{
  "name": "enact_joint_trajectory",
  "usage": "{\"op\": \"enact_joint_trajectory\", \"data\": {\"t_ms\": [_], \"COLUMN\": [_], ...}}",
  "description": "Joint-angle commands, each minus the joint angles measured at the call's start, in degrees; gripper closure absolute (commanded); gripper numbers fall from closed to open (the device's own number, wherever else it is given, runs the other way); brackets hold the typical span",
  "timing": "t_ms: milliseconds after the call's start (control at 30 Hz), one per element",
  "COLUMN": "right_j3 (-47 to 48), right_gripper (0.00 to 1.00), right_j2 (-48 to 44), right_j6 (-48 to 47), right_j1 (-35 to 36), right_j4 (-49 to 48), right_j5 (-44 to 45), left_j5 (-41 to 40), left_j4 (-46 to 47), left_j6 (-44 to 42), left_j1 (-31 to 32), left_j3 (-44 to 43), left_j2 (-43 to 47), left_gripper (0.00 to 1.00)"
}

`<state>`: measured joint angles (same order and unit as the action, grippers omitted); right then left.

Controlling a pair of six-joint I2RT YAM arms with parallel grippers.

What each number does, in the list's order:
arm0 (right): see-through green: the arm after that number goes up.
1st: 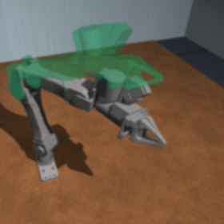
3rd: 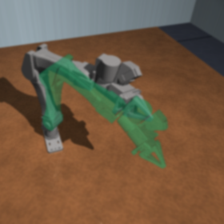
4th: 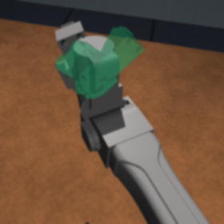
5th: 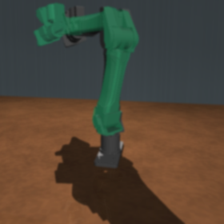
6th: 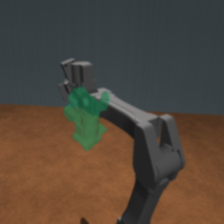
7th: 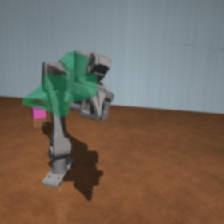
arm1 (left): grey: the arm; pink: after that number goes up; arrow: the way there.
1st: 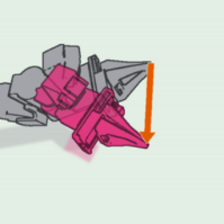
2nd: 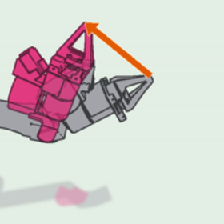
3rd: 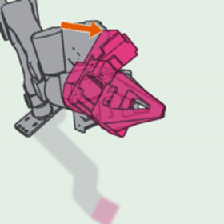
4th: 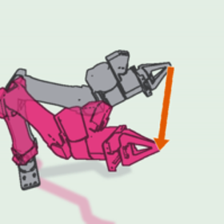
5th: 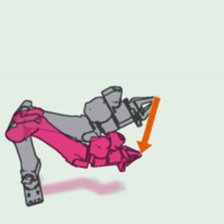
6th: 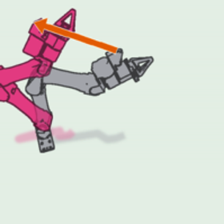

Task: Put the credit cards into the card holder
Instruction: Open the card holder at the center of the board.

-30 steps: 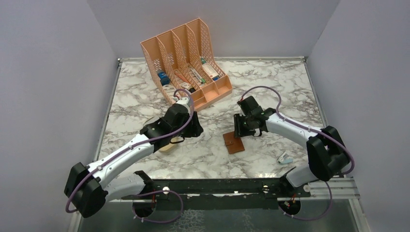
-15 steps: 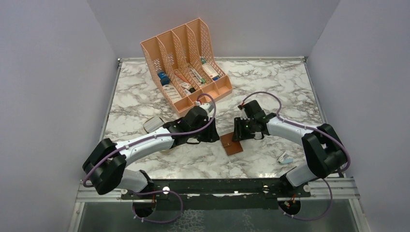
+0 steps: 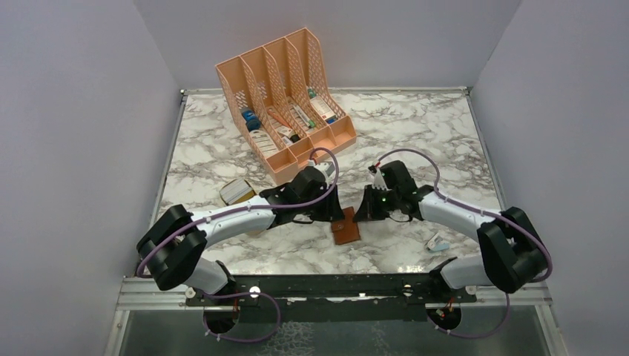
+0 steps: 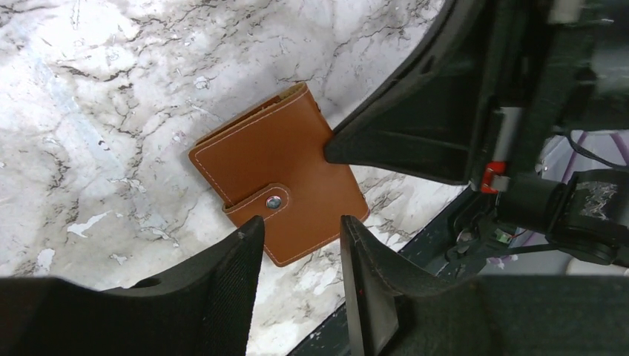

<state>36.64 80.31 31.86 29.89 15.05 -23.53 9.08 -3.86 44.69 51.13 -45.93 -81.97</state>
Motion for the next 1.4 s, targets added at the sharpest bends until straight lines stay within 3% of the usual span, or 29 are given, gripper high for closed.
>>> {"op": "enact_joint_trajectory", "data": {"t_ms": [0, 233, 767, 1000, 1367], "right_j3": [-1.6, -3.5, -4.8, -5.5, -4.6], "right_gripper": [0.99, 0.99, 0.99, 0.99, 0.99], "right_j2": [-5.4, -9.2, -9.1, -9.0, -9.7], "right_j6": [4.9, 9.0, 9.6, 10.2, 9.9], "right_j1": [0.1, 0.1, 0.1, 0.1, 0.1], "right_j4": [-4.6, -6.8, -10.1, -10.9, -9.4], "right_j5": [-4.4, -6.4, -10.5, -11.5, -13.0], "left_j5": [2.0, 4.6, 1.6, -2.3, -4.3], "left_j4": [0.1, -1.3, -2.8, -4.4, -6.2], "left_j6": [0.3, -1.5, -4.4, -5.8, -7.9], "left_j1": [0.3, 0.3, 0.3, 0.3, 0.3], "left_j3": [0.4, -0.9, -2.5, -3.9, -4.7], "left_j2": [-0.7, -3.6, -10.4, -9.2, -8.7], "left_gripper": [0.53, 0.46, 0.48, 0.61, 0.91]}}
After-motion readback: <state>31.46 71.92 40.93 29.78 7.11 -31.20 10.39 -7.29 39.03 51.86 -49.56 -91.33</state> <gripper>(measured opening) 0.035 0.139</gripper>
